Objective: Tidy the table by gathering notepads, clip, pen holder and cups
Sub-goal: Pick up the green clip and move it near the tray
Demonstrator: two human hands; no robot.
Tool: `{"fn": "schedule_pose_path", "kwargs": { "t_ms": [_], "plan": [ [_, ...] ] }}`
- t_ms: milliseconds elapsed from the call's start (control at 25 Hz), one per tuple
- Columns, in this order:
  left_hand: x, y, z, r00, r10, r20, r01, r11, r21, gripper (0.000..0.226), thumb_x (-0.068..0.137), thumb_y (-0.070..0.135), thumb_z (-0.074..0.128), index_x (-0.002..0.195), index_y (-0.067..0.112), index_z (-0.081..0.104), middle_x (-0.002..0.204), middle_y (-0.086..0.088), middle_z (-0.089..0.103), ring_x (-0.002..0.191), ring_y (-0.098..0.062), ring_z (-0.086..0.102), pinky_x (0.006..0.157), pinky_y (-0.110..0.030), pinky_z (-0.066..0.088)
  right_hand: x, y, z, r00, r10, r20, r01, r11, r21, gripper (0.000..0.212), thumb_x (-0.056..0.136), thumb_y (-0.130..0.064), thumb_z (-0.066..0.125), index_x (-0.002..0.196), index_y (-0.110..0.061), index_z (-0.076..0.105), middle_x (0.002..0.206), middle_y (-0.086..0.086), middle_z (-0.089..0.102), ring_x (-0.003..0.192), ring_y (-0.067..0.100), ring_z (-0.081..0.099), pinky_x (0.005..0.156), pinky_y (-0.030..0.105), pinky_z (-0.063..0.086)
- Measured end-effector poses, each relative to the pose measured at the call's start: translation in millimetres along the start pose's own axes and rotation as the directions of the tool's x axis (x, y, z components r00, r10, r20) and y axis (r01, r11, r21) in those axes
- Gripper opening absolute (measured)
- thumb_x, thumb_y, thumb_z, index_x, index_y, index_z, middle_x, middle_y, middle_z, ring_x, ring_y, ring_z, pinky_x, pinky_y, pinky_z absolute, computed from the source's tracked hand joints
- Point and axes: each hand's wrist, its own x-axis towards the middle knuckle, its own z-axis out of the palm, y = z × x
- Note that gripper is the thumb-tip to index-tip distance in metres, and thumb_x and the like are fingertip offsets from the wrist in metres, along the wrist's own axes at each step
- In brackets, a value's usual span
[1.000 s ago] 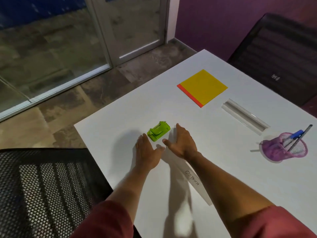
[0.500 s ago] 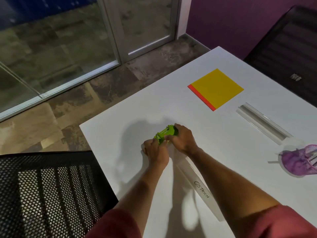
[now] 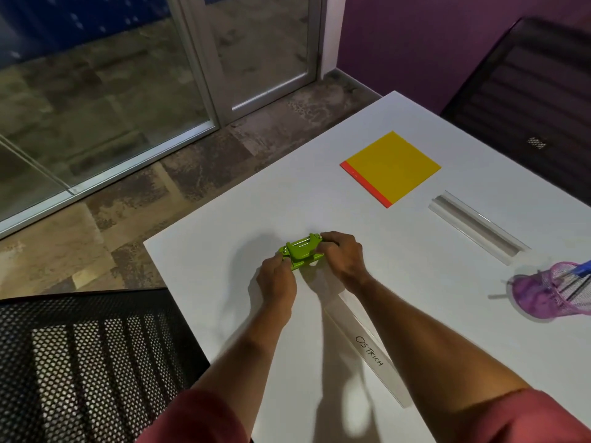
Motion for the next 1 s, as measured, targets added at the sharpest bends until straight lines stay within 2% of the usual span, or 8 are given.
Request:
{"fn": "schedule_pose_path", "kwargs": {
  "t_ms": [80, 240, 400, 600, 680, 760, 840, 1000],
  "plan": [
    [-1.1, 4.6, -5.3, 0.998, 0.059, -0.009, -0.060, 0.998, -0.037, 0.028, 0.090, 0.007, 0.049, 0.103, 0.011, 0.073, 0.104, -0.012, 0.071, 0.091, -0.030, 0.059, 0.078, -0.031, 0.044, -3.1, -4.1, -5.9, 0.999, -0.001, -0.034, 0.002, 1.000, 0.030, 0.039, 0.073, -0.017, 0.056, 0.106, -0.018, 0.077, 0.098, -0.002, 0.076, 0.093, 0.010, 0.065, 0.077, 0.015, 0.048],
    [-8.2, 19.4, -13.3, 0.992, 0.115, -0.050, -0.121, 0.982, -0.148, 0.028, 0.085, 0.001, 0.056, 0.105, 0.006, 0.075, 0.102, -0.010, 0.076, 0.089, -0.024, 0.064, 0.087, -0.027, 0.050, -13.7, -12.6, -25.6, 0.993, -0.023, -0.114, 0.036, 0.993, 0.112, 0.029, 0.078, -0.011, 0.062, 0.100, -0.020, 0.079, 0.091, -0.006, 0.078, 0.094, 0.009, 0.070, 0.093, 0.029, 0.055],
    [-21.2, 35.1, -11.4, 0.989, 0.149, -0.017, -0.149, 0.965, -0.215, 0.021, 0.079, 0.002, 0.064, 0.092, 0.011, 0.078, 0.085, -0.008, 0.077, 0.087, -0.032, 0.069, 0.088, -0.039, 0.056, -28.4, -11.7, -53.2, 0.982, -0.020, -0.190, 0.055, 0.982, 0.182, 0.028, 0.078, -0.004, 0.063, 0.098, -0.015, 0.079, 0.091, 0.001, 0.077, 0.094, 0.017, 0.072, 0.095, 0.038, 0.055],
    [-48.8, 51.5, -1.8, 0.978, 0.114, 0.178, -0.044, 0.934, -0.356, 0.020, 0.078, -0.004, 0.070, 0.083, 0.014, 0.074, 0.075, -0.002, 0.072, 0.080, -0.024, 0.069, 0.089, -0.038, 0.058, -55.7, 1.5, -92.4, 0.953, 0.085, -0.291, 0.009, 0.951, 0.309, 0.021, 0.078, 0.000, 0.071, 0.092, -0.014, 0.077, 0.092, 0.007, 0.076, 0.096, 0.024, 0.071, 0.097, 0.040, 0.054],
    [-61.6, 54.7, 4.3, 0.964, 0.132, 0.232, -0.043, 0.935, -0.352, 0.016, 0.078, -0.004, 0.072, 0.082, 0.012, 0.074, 0.072, 0.000, 0.071, 0.071, -0.019, 0.068, 0.080, -0.031, 0.059, -70.1, 9.2, -109.9, 0.941, 0.127, -0.315, -0.004, 0.931, 0.364, 0.021, 0.077, -0.001, 0.074, 0.096, -0.010, 0.077, 0.098, 0.012, 0.075, 0.101, 0.027, 0.070, 0.099, 0.042, 0.053],
    [-77.6, 58.2, 11.3, 0.948, 0.148, 0.283, -0.045, 0.940, -0.339, 0.014, 0.079, -0.002, 0.072, 0.090, 0.006, 0.076, 0.073, -0.001, 0.071, 0.063, -0.013, 0.067, 0.064, -0.021, 0.059, -88.8, 19.1, -129.3, 0.930, 0.157, -0.332, -0.005, 0.909, 0.416, 0.020, 0.078, 0.000, 0.075, 0.096, -0.006, 0.076, 0.099, 0.015, 0.074, 0.101, 0.030, 0.070, 0.097, 0.043, 0.054],
    [-94.5, 60.7, 20.0, 0.922, 0.166, 0.350, -0.041, 0.941, -0.337, 0.015, 0.081, -0.002, 0.073, 0.094, 0.004, 0.075, 0.077, -0.004, 0.071, 0.064, -0.012, 0.068, 0.056, -0.014, 0.056, -107.9, 29.7, -147.4, 0.918, 0.188, -0.351, -0.007, 0.889, 0.458, 0.019, 0.078, 0.002, 0.075, 0.096, -0.002, 0.076, 0.100, 0.018, 0.074, 0.100, 0.031, 0.070, 0.095, 0.043, 0.056],
    [-135.3, 63.3, 42.6, 0.856, 0.188, 0.481, -0.026, 0.946, -0.323, 0.020, 0.081, -0.007, 0.072, 0.100, -0.004, 0.071, 0.091, -0.016, 0.071, 0.075, -0.021, 0.070, 0.059, -0.015, 0.058, -147.1, 56.5, -181.0, 0.863, 0.260, -0.434, -0.006, 0.863, 0.506, 0.020, 0.078, 0.005, 0.074, 0.098, 0.004, 0.074, 0.102, 0.022, 0.073, 0.098, 0.033, 0.070, 0.092, 0.041, 0.057]
  ]
}}
